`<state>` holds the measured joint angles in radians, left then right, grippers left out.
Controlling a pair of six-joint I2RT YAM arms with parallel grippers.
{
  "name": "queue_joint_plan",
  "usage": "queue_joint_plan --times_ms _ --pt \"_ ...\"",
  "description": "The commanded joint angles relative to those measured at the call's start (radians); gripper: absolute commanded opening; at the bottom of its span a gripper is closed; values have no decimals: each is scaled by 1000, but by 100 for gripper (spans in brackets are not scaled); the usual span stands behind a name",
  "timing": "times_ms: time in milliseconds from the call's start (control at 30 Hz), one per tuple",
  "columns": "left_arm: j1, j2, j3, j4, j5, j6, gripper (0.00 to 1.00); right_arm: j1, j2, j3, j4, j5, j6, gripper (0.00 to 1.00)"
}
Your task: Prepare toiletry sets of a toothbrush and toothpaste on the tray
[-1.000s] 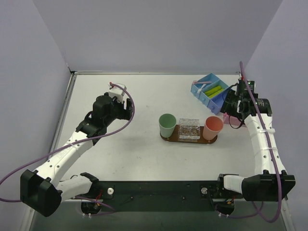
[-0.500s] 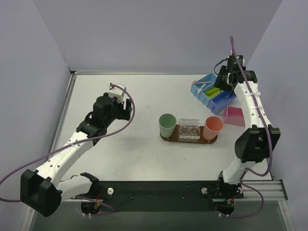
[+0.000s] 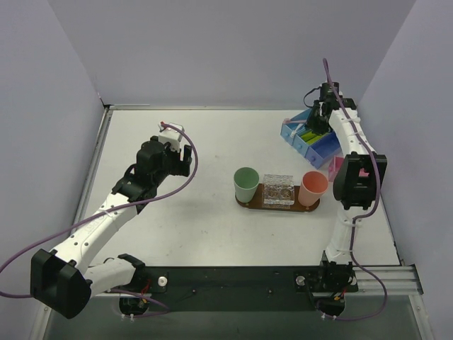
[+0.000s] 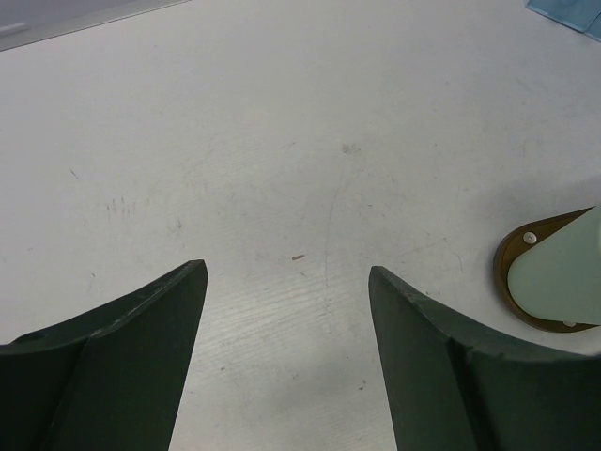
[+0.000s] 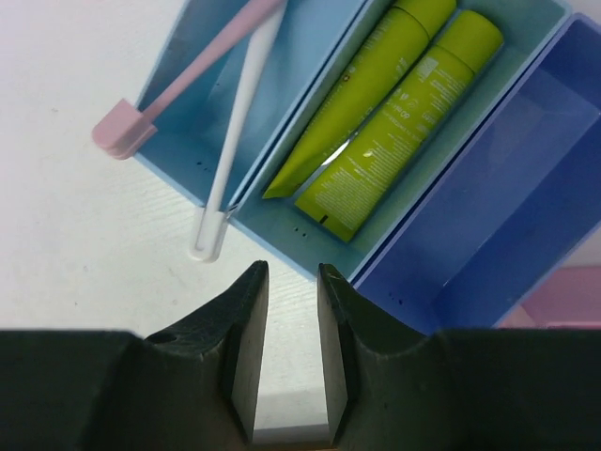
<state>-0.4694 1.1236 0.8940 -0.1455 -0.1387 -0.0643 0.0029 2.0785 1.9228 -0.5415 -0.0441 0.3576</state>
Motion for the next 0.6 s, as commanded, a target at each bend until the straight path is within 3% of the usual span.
queue_joint_plan --times_ms 0,567 --pt "5 -4 11 47 -12 15 80 -47 31 42 8 -3 70 24" --pt "6 -15 10 46 -9 14 80 -72 150 25 77 -3 228 28"
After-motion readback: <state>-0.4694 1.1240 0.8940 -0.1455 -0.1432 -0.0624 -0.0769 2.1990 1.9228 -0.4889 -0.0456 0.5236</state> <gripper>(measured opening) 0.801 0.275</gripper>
